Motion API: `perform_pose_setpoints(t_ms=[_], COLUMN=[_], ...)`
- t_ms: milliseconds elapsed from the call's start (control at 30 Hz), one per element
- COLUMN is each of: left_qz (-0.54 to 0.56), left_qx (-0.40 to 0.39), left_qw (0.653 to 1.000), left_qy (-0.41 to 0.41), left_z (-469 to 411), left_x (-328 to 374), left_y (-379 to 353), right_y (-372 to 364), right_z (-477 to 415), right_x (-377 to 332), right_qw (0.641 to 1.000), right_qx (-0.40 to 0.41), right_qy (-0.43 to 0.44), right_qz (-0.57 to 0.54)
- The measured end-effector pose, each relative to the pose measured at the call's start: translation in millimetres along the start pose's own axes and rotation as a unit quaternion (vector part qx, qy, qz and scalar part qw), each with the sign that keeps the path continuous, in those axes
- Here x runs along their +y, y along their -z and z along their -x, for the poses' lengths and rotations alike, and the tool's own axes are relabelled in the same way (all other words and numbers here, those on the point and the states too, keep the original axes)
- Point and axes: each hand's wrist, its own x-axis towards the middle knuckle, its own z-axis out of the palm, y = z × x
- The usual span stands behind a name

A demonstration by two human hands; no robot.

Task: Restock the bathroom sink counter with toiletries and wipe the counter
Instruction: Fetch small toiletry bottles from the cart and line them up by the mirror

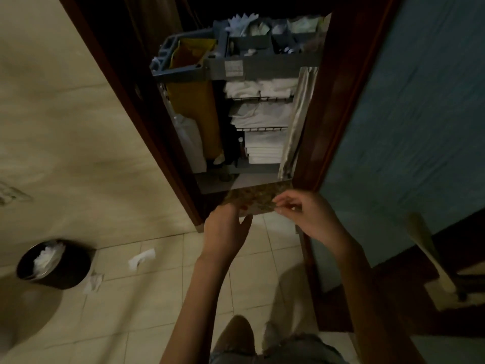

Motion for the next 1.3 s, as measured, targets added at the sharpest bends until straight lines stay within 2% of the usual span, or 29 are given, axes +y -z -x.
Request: perform_pose_setpoints(t_ms=[267,467,700,967,1133,1300], left_qz=[-0.007,0.008,0.057,0.086,0.104,0.073], left_qx=[-0.022,-0.002,0.003,-0.055,-0.002,-0.001], left_qw=[1.000,0.998,0.993,0.986,0.986,0.989], left_qy=[-0.001,-0.068,-0.102,-0.130,-0.133,-0.131], left_z=[-77.4,-179.9,-269.0,-353.9,-408.5,-479.7], left_x=[-33.8,-55.8,-87.2,-98.9,-88.6,-66.0], left_y=[10.0,43.8,67.5,51.5,28.1,10.0], right_y=[-17.6,-13.6,-7.3,0.9,19.5,51.1], right_z=[-85.2,-175.5,-265.8,-318.6,-371.0,-447.7], right_x=[-1.0,-18.5,-40.9,-23.1,-5.6,17.7], right_qw=[1.000,0.998,0.994,0.992,0.990,0.992], right_qx=[-0.025,0.042,0.097,0.105,0.116,0.082], right_qy=[-0.010,0.004,0.002,-0.053,-0.079,-0.093], right_qz=[0.014,0.035,0.040,0.035,0.028,0.021])
